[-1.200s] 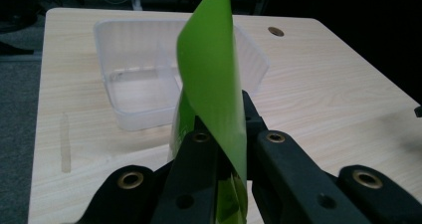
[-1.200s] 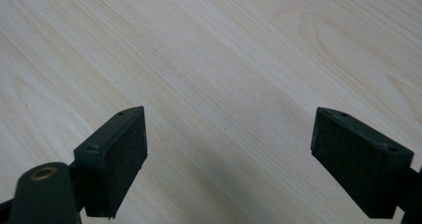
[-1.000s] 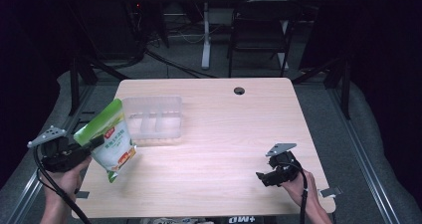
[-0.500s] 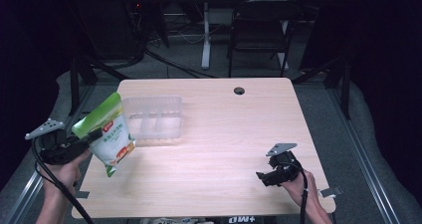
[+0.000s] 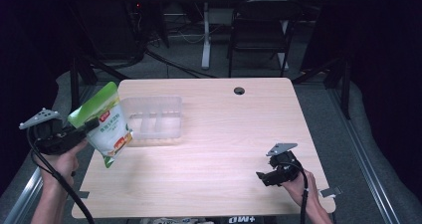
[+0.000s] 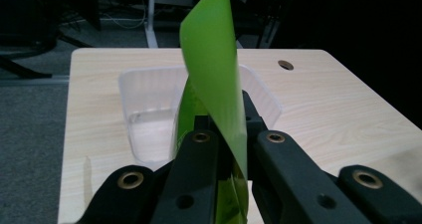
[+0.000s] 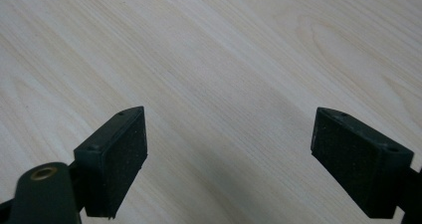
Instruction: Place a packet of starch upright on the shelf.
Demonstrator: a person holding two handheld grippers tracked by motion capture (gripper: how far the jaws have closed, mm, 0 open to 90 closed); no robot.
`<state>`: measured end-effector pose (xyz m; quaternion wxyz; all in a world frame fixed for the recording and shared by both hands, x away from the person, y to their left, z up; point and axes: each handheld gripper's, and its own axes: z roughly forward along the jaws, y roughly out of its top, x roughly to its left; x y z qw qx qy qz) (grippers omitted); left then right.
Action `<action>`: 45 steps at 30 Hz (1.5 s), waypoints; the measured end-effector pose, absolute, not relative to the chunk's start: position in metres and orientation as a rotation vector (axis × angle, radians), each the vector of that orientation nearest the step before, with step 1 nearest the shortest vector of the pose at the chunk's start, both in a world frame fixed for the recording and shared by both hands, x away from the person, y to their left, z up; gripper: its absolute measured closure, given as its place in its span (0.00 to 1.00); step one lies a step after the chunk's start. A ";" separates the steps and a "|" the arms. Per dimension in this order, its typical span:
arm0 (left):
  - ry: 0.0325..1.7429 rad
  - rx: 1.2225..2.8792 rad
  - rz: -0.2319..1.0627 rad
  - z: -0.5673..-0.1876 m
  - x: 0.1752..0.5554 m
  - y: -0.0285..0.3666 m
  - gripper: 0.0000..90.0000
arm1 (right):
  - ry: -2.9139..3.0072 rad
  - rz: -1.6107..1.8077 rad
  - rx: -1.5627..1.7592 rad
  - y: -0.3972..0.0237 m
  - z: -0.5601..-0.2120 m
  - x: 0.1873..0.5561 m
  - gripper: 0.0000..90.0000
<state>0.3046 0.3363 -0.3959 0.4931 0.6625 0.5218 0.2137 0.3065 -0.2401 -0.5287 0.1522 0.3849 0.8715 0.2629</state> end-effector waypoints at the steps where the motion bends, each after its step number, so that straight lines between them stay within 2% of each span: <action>1: 1.268 1.607 0.519 -0.395 0.306 0.337 1.00 | 2.504 0.753 1.103 -0.240 -0.529 0.307 0.16; 17: 1.279 1.568 0.590 -0.389 0.333 0.334 1.00 | 2.499 0.744 1.102 -0.241 -0.529 0.307 0.16; 45: 1.315 1.466 0.620 -0.405 0.379 0.330 1.00 | 2.505 0.747 1.107 -0.241 -0.529 0.308 0.16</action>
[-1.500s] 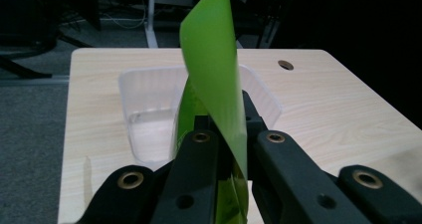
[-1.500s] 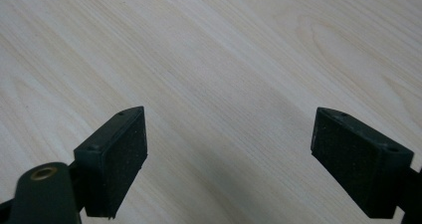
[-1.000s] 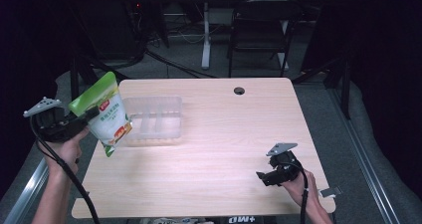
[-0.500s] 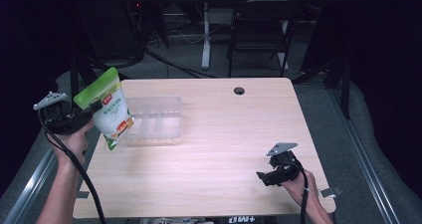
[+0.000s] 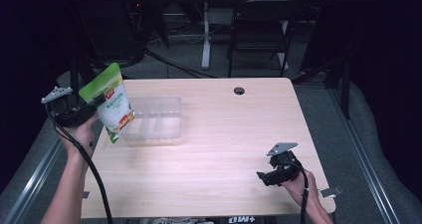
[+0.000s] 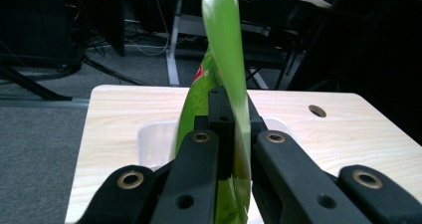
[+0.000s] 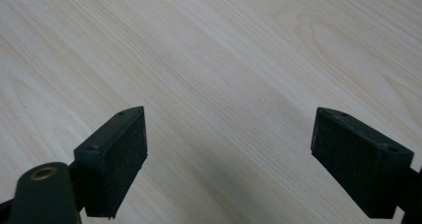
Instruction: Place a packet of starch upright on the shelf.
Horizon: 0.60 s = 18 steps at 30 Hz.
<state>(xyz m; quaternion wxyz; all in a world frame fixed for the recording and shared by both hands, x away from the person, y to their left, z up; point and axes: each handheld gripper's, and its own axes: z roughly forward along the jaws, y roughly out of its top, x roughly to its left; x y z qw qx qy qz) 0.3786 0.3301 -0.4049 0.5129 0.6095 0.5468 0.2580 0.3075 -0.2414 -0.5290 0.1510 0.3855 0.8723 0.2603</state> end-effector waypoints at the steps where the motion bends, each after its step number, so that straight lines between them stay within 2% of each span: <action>1: 1.317 1.467 0.624 -0.405 0.380 0.330 1.00 | 2.504 0.747 1.106 -0.241 -0.529 0.308 0.16; 18: 1.379 1.394 0.635 -0.424 0.397 0.324 1.00 | 2.511 0.751 1.106 -0.242 -0.529 0.308 0.16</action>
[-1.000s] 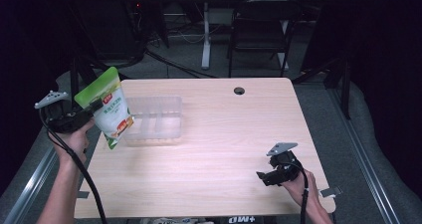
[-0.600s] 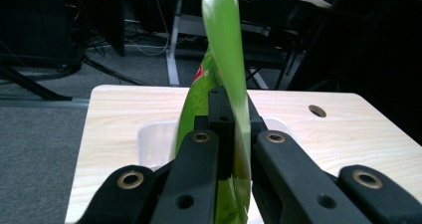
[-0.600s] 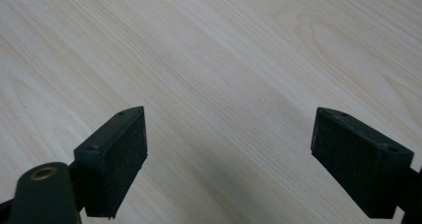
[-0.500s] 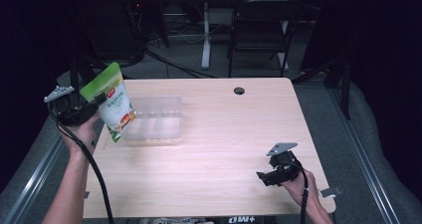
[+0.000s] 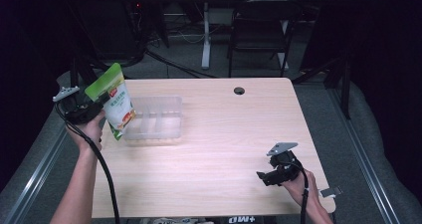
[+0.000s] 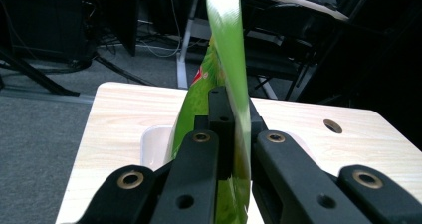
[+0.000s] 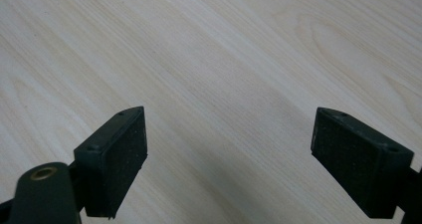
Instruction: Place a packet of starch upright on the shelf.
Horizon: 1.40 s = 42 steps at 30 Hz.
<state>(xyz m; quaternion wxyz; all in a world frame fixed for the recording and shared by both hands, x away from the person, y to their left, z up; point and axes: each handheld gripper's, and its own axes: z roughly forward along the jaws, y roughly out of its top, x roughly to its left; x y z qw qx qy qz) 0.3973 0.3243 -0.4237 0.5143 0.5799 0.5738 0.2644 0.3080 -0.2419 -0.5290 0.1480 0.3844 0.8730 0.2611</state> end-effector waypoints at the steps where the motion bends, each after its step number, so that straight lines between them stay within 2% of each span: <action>1: 1.378 1.388 0.633 -0.425 0.398 0.324 1.00 | 2.511 0.750 1.107 -0.242 -0.529 0.308 0.16; 22: 1.417 1.312 0.667 -0.439 0.410 0.311 1.00 | 2.511 0.752 1.105 -0.242 -0.530 0.309 0.16; 34: 1.465 1.239 0.645 -0.450 0.423 0.306 1.00 | 2.513 0.753 1.105 -0.243 -0.530 0.309 0.16; 39: 1.496 1.261 0.625 -0.457 0.429 0.309 0.99 | 2.516 0.754 1.103 -0.243 -0.530 0.309 0.16; 42: 1.511 1.330 0.638 -0.456 0.433 0.309 0.99 | 2.518 0.753 1.103 -0.242 -0.530 0.309 0.16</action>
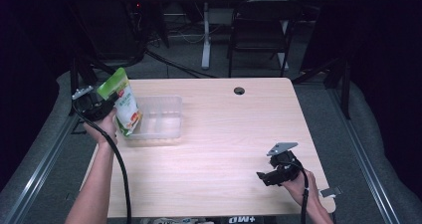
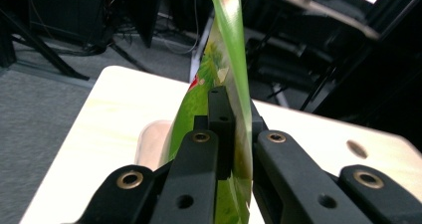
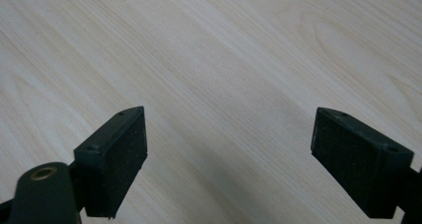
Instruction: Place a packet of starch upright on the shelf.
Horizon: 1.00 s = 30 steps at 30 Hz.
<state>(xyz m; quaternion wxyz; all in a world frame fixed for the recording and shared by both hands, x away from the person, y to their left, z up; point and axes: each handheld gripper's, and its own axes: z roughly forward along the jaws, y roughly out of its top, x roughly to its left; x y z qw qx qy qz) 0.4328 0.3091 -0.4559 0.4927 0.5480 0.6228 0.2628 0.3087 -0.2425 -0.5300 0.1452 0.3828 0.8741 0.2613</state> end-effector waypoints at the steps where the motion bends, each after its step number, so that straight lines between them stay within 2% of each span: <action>1: 1.513 1.355 0.642 -0.455 0.434 0.309 0.98 | 2.523 0.753 1.100 -0.242 -0.530 0.309 0.16; 8: 1.539 1.468 0.677 -0.451 0.442 0.310 0.91 | 2.519 0.753 1.102 -0.242 -0.530 0.309 0.16; 10: 1.543 1.485 0.674 -0.450 0.444 0.311 0.85 | 2.521 0.755 1.102 -0.242 -0.530 0.309 0.16; 15: 1.593 1.525 0.662 -0.447 0.451 0.317 0.54 | 2.525 0.751 1.100 -0.241 -0.531 0.309 0.16; 18: 1.620 1.552 0.631 -0.449 0.458 0.321 0.44 | 2.522 0.765 1.105 -0.241 -0.531 0.309 0.16; 20: 1.623 1.580 0.607 -0.451 0.463 0.323 0.41 | 2.520 0.765 1.107 -0.241 -0.531 0.309 0.16; 22: 1.621 1.593 0.592 -0.454 0.466 0.325 0.42 | 2.526 0.763 1.105 -0.241 -0.531 0.309 0.16; 25: 1.617 1.598 0.571 -0.457 0.469 0.324 0.49 | 2.523 0.763 1.107 -0.241 -0.532 0.309 0.16; 30: 1.609 1.614 0.565 -0.461 0.472 0.319 0.86 | 2.527 0.753 1.103 -0.241 -0.532 0.309 0.16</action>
